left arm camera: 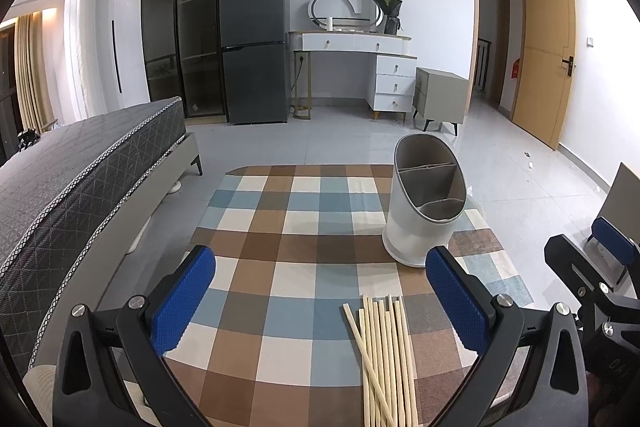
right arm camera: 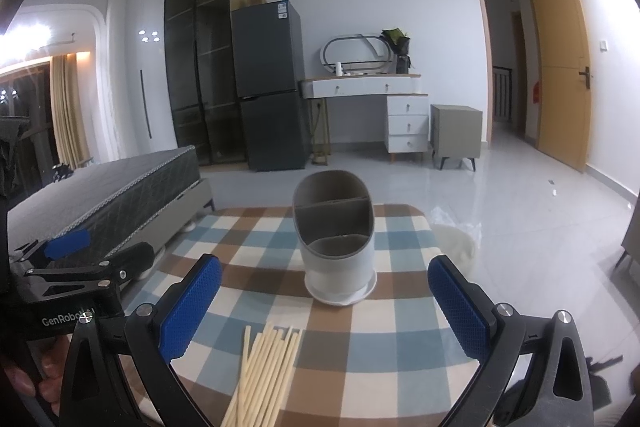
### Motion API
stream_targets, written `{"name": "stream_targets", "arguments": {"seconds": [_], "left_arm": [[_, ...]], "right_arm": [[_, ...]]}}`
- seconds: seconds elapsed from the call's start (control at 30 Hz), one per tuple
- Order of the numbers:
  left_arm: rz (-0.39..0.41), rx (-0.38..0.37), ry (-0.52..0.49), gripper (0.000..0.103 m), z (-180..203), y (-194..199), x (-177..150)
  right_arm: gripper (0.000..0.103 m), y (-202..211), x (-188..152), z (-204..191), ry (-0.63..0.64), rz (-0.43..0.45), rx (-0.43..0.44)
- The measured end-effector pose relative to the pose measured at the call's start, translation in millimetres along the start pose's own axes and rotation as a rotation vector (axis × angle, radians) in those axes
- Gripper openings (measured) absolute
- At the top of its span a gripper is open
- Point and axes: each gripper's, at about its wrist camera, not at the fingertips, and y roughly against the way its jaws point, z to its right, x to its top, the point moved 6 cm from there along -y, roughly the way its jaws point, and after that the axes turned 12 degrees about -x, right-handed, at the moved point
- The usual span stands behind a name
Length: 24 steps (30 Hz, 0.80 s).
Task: Organize utensils
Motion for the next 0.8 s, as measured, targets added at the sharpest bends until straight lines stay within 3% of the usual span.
{"name": "stream_targets", "arguments": {"seconds": [0.2,0.33,0.6,0.67,0.8], "left_arm": [[-0.033,0.01,0.019,0.102,-4.7,-7.8,-3.7],[-0.117,0.011,0.073,0.102,-15.7,-25.3,-14.3],[-0.424,-0.019,0.257,0.102,-44.8,-91.9,-66.4],[-0.518,-0.066,0.317,0.096,-45.3,-112.3,-83.1],[-0.631,-0.1,0.354,0.087,-37.5,-135.9,-101.9]], "right_arm": [[0.103,-2.8,1.1,0.4,-0.012,-0.008,-0.001],[0.103,-13.4,0.4,-0.5,-0.014,-0.042,-0.016],[0.103,-44.9,-9.9,0.3,-0.021,-0.148,-0.02],[0.103,-56.1,-13.3,3.5,-0.039,-0.192,-0.015],[0.103,-76.2,-19.6,11.9,-0.087,-0.274,-0.016]]}}
